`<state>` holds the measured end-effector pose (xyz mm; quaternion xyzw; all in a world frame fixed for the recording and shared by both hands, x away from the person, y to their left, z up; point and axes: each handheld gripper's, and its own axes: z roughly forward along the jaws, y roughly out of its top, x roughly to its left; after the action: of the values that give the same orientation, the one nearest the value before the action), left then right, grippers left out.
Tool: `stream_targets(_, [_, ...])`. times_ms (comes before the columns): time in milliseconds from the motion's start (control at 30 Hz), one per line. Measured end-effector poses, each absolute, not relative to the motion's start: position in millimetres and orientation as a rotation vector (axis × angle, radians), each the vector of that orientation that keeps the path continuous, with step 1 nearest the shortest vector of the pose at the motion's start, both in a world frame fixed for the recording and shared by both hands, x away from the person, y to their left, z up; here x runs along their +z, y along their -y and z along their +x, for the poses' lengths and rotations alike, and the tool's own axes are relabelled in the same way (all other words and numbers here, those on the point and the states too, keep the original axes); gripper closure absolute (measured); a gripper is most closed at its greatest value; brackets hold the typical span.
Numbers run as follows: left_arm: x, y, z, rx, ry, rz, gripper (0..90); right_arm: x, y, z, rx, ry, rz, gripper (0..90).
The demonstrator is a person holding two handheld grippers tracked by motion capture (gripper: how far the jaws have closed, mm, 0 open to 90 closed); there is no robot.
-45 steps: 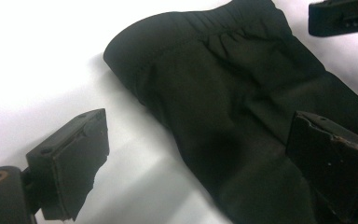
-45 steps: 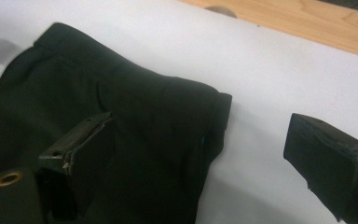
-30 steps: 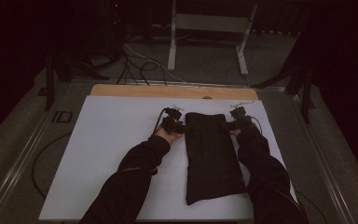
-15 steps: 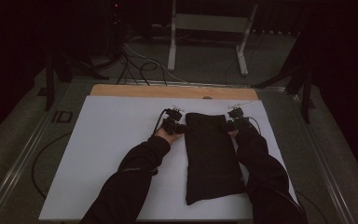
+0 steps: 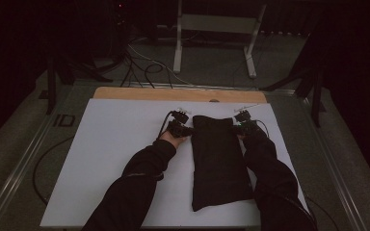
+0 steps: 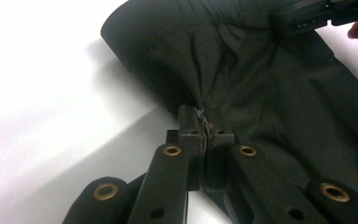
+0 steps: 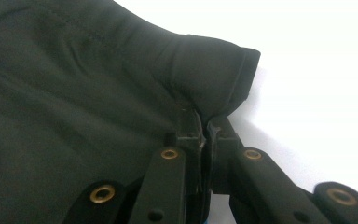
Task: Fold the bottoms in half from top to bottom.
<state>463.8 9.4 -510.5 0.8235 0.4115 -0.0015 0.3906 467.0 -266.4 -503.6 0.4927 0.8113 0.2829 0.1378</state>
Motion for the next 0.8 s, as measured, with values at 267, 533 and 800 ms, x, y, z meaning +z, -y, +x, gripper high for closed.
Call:
stream_targets(267, [-496, -11, 465, 0.019, -1.028, 2.078, 88.7, -490, 269, 464, 0.855, -2.320, 1.396, 86.4])
stream_targets(533, [-479, -14, 462, 0.029, -0.983, 2.060, 88.7, -475, 272, 458, 0.904, -2.296, 1.366, 86.6])
stream_targets(800, [-476, -16, 455, 0.014, -0.952, 2.077, 88.7, -465, 274, 440, 0.951, -2.296, 1.315, 86.6])
